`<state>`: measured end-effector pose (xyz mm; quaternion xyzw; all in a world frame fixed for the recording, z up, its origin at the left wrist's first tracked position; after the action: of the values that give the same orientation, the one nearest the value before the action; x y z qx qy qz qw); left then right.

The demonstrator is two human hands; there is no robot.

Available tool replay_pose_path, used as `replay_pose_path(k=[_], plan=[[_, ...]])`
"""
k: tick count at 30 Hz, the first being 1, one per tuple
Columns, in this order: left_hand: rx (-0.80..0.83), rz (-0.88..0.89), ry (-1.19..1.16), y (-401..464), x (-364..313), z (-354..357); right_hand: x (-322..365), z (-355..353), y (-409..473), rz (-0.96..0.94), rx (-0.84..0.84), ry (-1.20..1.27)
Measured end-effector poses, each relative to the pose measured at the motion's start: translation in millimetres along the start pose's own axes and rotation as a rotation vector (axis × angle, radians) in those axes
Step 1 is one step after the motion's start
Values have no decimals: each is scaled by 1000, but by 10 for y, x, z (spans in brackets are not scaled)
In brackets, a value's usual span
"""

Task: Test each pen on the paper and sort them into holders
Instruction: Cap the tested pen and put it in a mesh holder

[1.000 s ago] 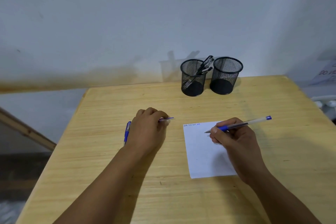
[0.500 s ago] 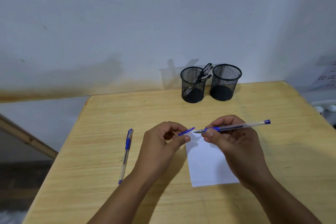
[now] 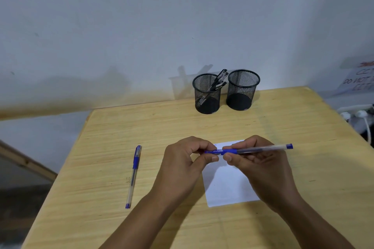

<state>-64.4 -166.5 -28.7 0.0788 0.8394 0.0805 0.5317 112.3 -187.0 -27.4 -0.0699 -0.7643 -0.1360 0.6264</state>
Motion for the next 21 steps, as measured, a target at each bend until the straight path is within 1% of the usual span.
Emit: replay_pose_path(k=[6,9,11,15,18,21], plan=[[28,46,24,0,-47,82,-94,-54,-41,63,-3,117],[51,19,22,-2,-46,155,-125,-103,-26,79,19,126],[65,-37,-25,8,-59,231,-178,-148,19,114,21,143],[84,-162,-144,124,-95,462,-238,-228,165,202,-78,257],[141,-148,-141,334,-77,628,-212,-322,377,177,-169,309],[138,-111,-63,662,-54,759,-200,-505,710,143,-236,253]])
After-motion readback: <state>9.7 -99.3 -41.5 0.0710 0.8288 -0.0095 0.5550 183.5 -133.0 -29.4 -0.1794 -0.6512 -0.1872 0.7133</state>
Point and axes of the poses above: each hand's wrist, its own y-axis towards the middle knuckle, its own z-axis out of the palm, x = y × z, the point moved 2 cm from there along y, towards the middle knuckle, and after that the axes turned 6 degrees about -x, right-handed, at the moved point
